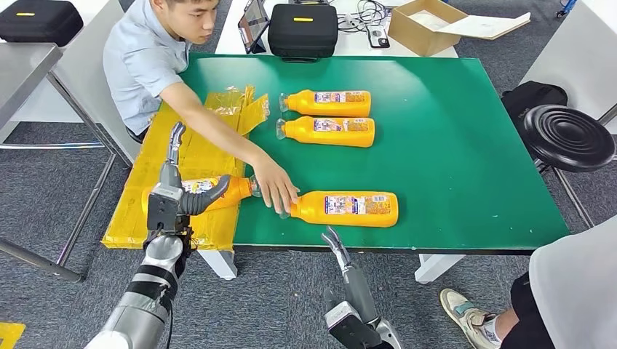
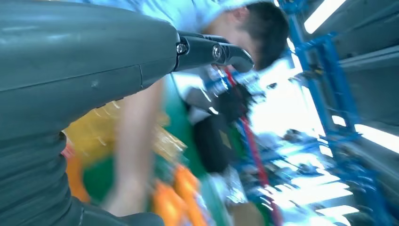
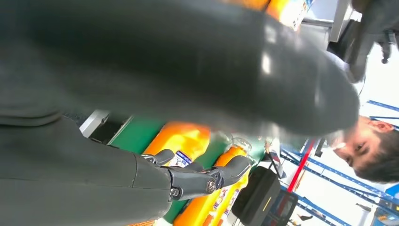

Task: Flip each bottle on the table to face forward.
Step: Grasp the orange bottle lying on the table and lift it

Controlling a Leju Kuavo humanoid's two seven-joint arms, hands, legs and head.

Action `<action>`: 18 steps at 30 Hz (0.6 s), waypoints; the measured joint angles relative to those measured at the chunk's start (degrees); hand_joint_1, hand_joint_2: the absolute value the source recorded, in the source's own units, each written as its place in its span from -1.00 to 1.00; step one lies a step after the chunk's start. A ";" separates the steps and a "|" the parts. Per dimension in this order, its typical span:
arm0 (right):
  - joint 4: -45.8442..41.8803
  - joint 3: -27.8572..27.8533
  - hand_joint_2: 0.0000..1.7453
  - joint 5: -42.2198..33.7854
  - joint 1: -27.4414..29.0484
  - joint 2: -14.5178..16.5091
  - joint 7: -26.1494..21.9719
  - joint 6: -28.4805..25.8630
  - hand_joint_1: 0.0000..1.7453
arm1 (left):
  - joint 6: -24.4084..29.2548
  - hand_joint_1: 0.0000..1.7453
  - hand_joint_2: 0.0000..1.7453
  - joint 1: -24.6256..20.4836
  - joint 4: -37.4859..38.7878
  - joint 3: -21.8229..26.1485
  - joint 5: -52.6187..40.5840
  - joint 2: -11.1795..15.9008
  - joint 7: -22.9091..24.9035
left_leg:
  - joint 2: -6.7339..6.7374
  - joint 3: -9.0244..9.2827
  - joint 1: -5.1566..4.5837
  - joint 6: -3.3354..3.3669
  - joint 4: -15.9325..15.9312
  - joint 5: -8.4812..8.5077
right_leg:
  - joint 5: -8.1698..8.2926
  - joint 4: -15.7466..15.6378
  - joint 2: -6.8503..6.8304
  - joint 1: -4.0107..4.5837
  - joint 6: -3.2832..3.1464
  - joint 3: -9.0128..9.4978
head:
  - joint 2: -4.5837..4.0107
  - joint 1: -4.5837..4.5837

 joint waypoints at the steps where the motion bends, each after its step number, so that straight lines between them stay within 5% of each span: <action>1: 0.01 -0.07 1.00 0.40 0.00 0.01 0.04 -0.31 -1.00 | -1.83 -1.00 1.00 0.84 -2.10 -0.48 3.06 -0.15 0.02 | 0.02 0.00 0.00 0.00 0.00 0.00 | 0.00 0.00 0.00 -0.01 0.00 0.00 | 0.00 0.00; 7: 1.16 -2.32 1.00 13.16 -2.22 -0.92 3.91 -7.67 -1.00 | -10.12 -1.00 1.00 6.26 -12.94 -1.98 15.06 -1.29 0.32 | 0.00 -0.02 -0.03 0.02 0.00 0.01 | 0.01 -0.01 0.00 -0.06 0.01 0.00 | 0.00 0.00; 18: 4.22 -8.93 1.00 19.08 -7.50 -2.25 5.79 -8.15 -1.00 | -9.94 -1.00 1.00 10.97 -21.31 -4.20 16.10 -1.80 0.51 | 0.00 -0.02 -0.02 0.03 0.02 0.02 | 0.02 -0.01 0.00 0.00 0.01 -0.01 | 0.00 -0.02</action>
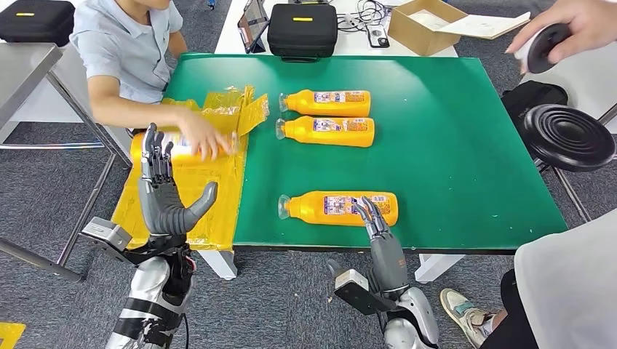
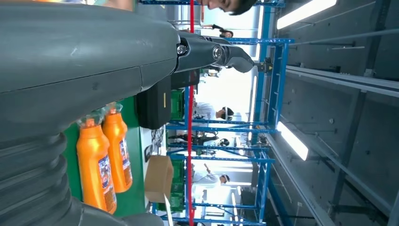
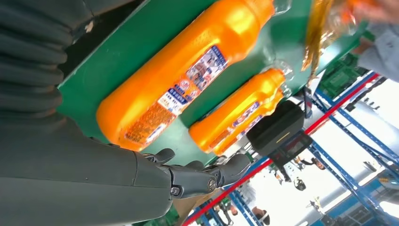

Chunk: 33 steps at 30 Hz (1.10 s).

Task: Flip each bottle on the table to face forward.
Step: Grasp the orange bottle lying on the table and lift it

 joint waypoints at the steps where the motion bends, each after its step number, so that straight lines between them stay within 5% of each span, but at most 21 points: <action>1: 0.21 -0.27 1.00 0.32 -0.30 -0.04 0.19 -0.10 -1.00 | 0.03 -1.00 1.00 0.13 -0.24 -0.04 0.03 -0.03 0.01 | 0.01 0.00 0.00 0.00 0.00 0.00 | 0.00 0.00 0.00 0.00 0.00 -0.01 | 0.00 0.00; 7: 3.75 -1.25 1.00 6.80 -4.52 -0.81 5.00 -2.80 -1.00 | 2.41 -1.00 1.00 1.04 -0.89 -0.96 -1.02 -0.54 0.55 | 0.03 -0.02 0.00 0.01 -0.01 0.01 | 0.02 0.00 0.00 -0.04 0.01 -0.01 | 0.00 -0.01; 19: 31.67 -3.59 1.00 14.14 -25.35 -1.59 10.70 1.43 -1.00 | 10.68 -1.00 1.00 3.22 0.66 -9.01 -4.88 -2.25 -0.43 | 0.00 -0.02 -0.17 0.13 0.02 0.11 | 0.13 0.00 -0.01 -0.17 0.15 -0.01 | 0.00 -0.01; 33: 44.64 -4.57 1.00 10.72 -31.74 1.56 11.69 9.62 -1.00 | 9.85 -1.00 1.00 2.58 1.12 -12.92 -3.02 -2.68 -0.27 | 0.01 -0.05 -0.16 0.13 0.02 0.10 | 0.12 0.01 -0.01 -0.19 0.15 -0.04 | 0.00 0.00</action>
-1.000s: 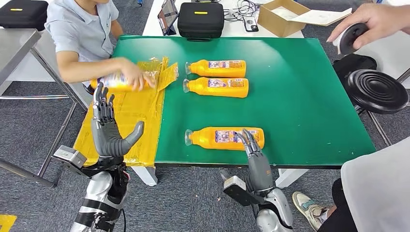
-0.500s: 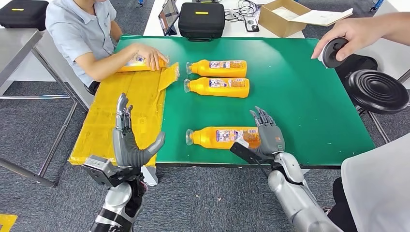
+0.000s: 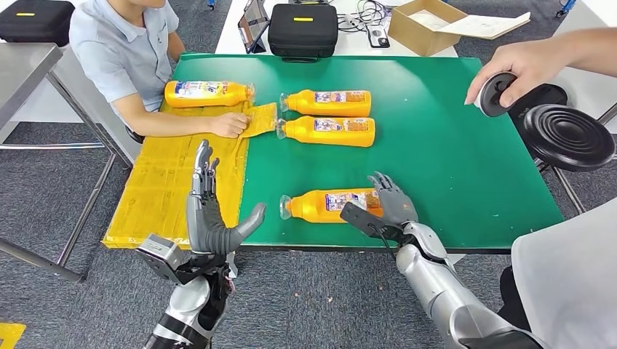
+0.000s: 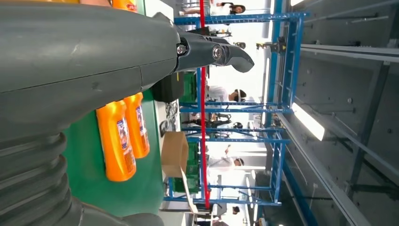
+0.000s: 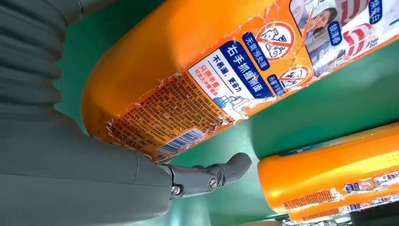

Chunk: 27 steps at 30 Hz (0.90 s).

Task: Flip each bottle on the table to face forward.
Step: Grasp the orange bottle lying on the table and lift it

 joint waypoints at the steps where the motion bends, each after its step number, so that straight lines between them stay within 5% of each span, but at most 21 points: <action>1: 0.25 -0.12 1.00 -0.04 -0.13 0.09 0.00 0.12 -1.00 | -0.02 -1.00 1.00 -0.03 0.01 -0.07 0.00 -0.01 0.00 | 0.00 0.00 0.00 0.00 0.00 0.00 | 0.00 0.00 0.00 0.00 0.00 0.00 | 0.00 0.00; 21: 3.97 0.94 1.00 4.77 -3.06 1.27 2.16 4.79 -0.98 | -1.24 -1.00 1.00 -2.12 0.37 -2.32 0.79 -0.01 0.04 | 0.05 0.09 0.00 0.00 0.00 0.00 | 0.01 0.00 0.02 0.03 -0.01 0.02 | 0.00 0.00; 25: 4.37 1.30 1.00 4.93 -3.36 1.26 2.19 4.86 0.91 | -1.37 -1.00 1.00 -2.18 0.37 -2.35 0.79 -0.02 0.04 | 0.06 0.10 0.00 0.00 0.00 0.00 | 0.01 0.00 0.02 0.03 -0.01 0.03 | 0.00 0.00; 27: 4.54 1.53 1.00 5.61 -3.51 1.23 2.50 5.17 1.00 | -1.51 -1.00 1.00 -2.22 0.39 -2.36 0.85 -0.03 0.04 | 0.07 0.10 0.00 0.00 0.00 0.00 | 0.01 0.00 0.03 0.03 -0.01 0.03 | 0.00 0.00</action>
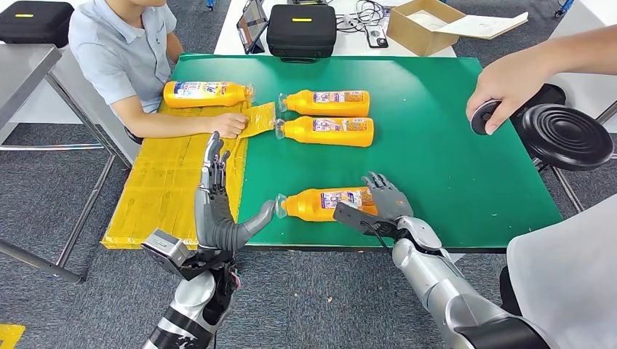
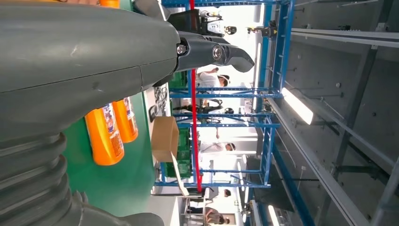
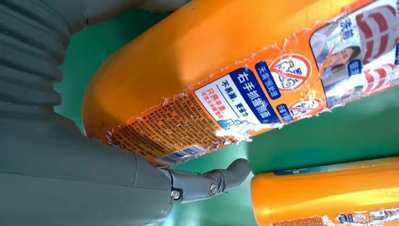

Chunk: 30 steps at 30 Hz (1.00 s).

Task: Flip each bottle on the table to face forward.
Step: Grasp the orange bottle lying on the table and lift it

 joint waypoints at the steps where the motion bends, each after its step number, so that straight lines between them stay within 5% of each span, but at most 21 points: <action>1: 0.12 0.30 1.00 0.79 -0.20 -0.04 0.50 0.39 1.00 | -0.13 -1.00 1.00 -0.05 0.04 -0.01 0.10 0.00 0.00 | 0.01 0.01 0.00 0.00 0.00 0.00 | 0.00 0.00 0.01 0.00 0.00 0.00 | 0.00 -0.01; 10: 2.70 6.53 1.00 7.89 -5.00 -2.00 10.58 14.54 1.00 | -3.95 -1.00 1.00 -1.48 0.89 -0.03 4.04 -0.09 0.64 | -0.06 0.42 0.01 -0.01 0.00 -0.01 | -0.04 -0.03 -0.01 0.00 0.00 0.39 | 0.00 -0.01; 16: 3.17 7.21 1.00 6.86 -5.50 -2.77 11.98 16.11 1.00 | -6.36 -1.00 1.00 -1.80 1.02 0.04 7.14 -0.11 2.86 | -0.12 0.59 -0.01 0.00 0.00 -0.03 | -0.07 -0.04 -0.05 -0.06 0.00 0.62 | 0.00 0.00; 22: 3.34 7.07 1.00 4.64 -5.48 -3.01 10.85 16.32 1.00 | -7.83 -1.00 1.00 -1.79 1.41 0.05 8.18 -0.11 3.67 | -0.12 0.73 -0.05 0.02 0.00 -0.02 | -0.05 -0.05 -0.05 -0.08 0.02 0.78 | 0.00 0.00; 30: 3.03 1.04 1.00 -7.55 -3.72 -3.37 2.93 12.40 1.00 | -4.69 -1.00 1.00 -0.65 1.44 0.29 7.04 -0.10 4.94 | -0.07 0.74 -0.04 0.00 -0.01 -0.04 | -0.05 -0.05 -0.03 -0.03 0.02 0.81 | 0.00 0.01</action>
